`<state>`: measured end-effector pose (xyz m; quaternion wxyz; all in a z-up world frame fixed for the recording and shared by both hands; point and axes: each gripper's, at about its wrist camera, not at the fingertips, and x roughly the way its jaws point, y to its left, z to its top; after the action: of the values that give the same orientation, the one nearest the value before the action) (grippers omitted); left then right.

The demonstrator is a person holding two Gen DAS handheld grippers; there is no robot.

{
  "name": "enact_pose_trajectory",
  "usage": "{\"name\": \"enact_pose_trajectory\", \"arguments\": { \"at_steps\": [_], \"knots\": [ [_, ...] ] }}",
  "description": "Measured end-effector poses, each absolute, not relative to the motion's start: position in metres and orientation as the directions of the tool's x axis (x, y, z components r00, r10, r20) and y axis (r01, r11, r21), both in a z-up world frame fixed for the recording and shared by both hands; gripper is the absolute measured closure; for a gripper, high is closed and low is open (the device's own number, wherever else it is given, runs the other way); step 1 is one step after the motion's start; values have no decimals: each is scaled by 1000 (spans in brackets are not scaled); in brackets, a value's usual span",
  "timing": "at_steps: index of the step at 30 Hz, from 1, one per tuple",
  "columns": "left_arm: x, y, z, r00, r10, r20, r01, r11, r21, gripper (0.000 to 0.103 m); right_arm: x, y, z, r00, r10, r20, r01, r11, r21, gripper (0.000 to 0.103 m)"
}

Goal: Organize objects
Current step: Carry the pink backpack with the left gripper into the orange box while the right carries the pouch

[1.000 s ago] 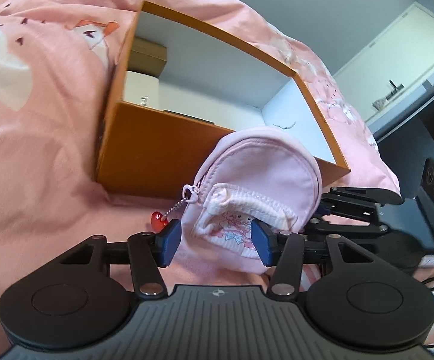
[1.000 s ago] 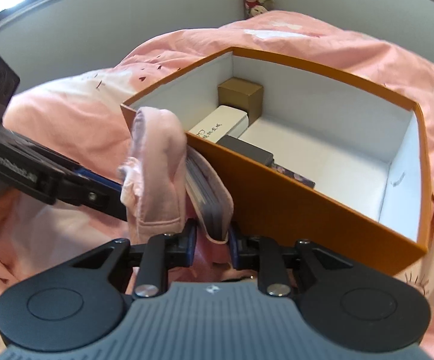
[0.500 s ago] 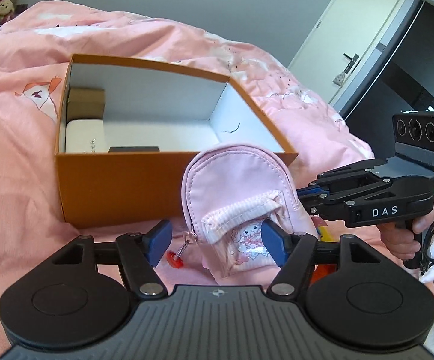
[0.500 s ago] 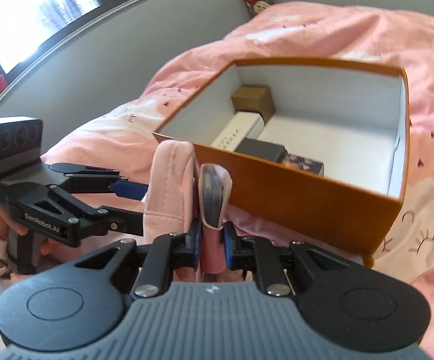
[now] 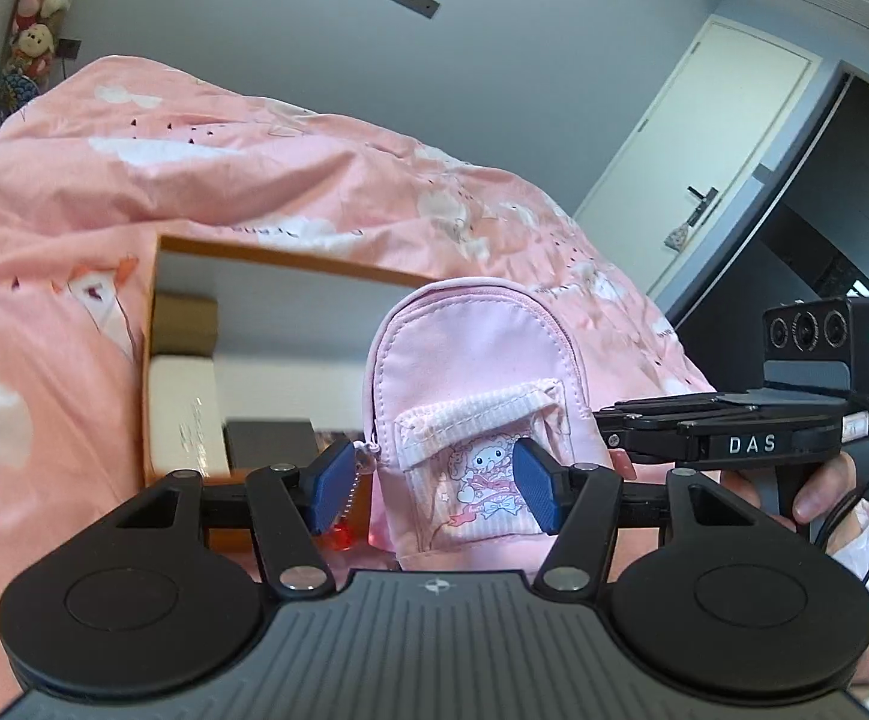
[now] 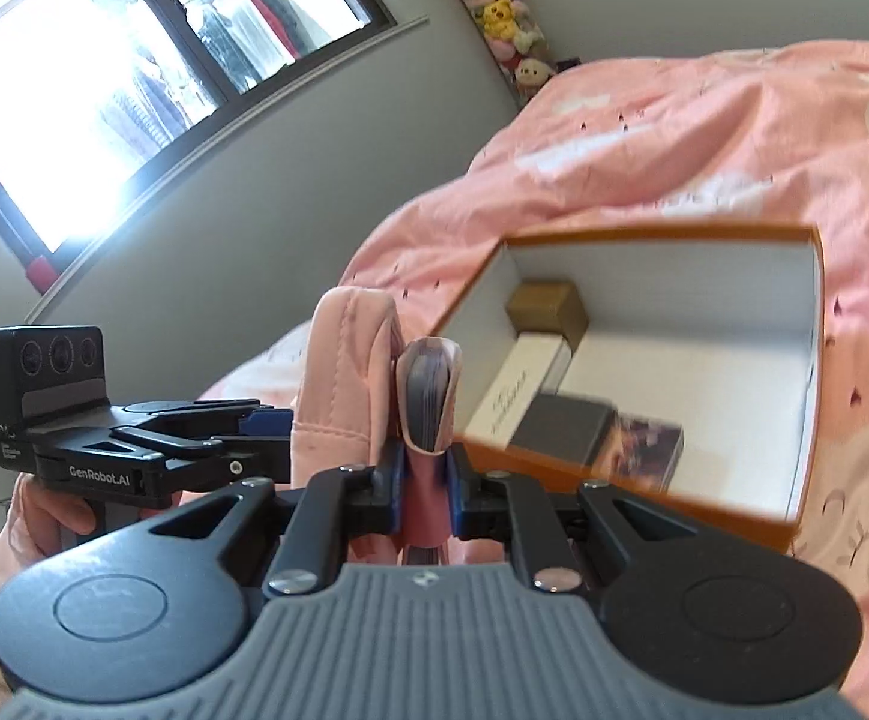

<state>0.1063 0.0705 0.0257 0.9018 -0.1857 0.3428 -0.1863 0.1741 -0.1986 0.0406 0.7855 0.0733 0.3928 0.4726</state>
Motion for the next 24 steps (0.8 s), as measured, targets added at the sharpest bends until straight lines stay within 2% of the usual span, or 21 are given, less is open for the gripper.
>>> {"name": "enact_pose_trajectory", "arguments": {
  "at_steps": [5, 7, 11, 12, 13, 14, 17, 21, 24],
  "knots": [
    [148, 83, 35, 665, -476, -576, 205, 857, -473, 32, 208, -187, 54, 272, 799, -537, -672, 557, 489, 88],
    [167, 93, 28, 636, -501, -588, 179, 836, -518, 19, 225, -184, 52, 267, 803, -534, -654, 558, 512, 88],
    [200, 109, 3, 584, -579, -568, 131, 758, -639, 19, 256, -185, 37, 239, 819, -522, -599, 547, 585, 88],
    [206, 111, -3, 580, -593, -559, 123, 742, -659, 26, 263, -185, 32, 233, 822, -520, -579, 547, 605, 88],
    [211, 111, -8, 575, -606, -549, 126, 729, -672, 37, 270, -185, 26, 228, 823, -520, -560, 547, 622, 88],
    [216, 110, -11, 570, -616, -543, 132, 721, -680, 43, 277, -185, 21, 223, 823, -522, -544, 549, 635, 88],
    [230, 108, -21, 566, -602, -563, 108, 731, -673, 48, 298, -180, 5, 207, 817, -539, -503, 561, 658, 88],
    [246, 109, -29, 578, -538, -613, 61, 778, -625, 79, 323, -176, -13, 193, 807, -558, -450, 578, 681, 88],
    [254, 110, -32, 577, -516, -633, 49, 795, -604, 81, 338, -172, -22, 195, 791, -580, -426, 601, 676, 88]
  ]
}}
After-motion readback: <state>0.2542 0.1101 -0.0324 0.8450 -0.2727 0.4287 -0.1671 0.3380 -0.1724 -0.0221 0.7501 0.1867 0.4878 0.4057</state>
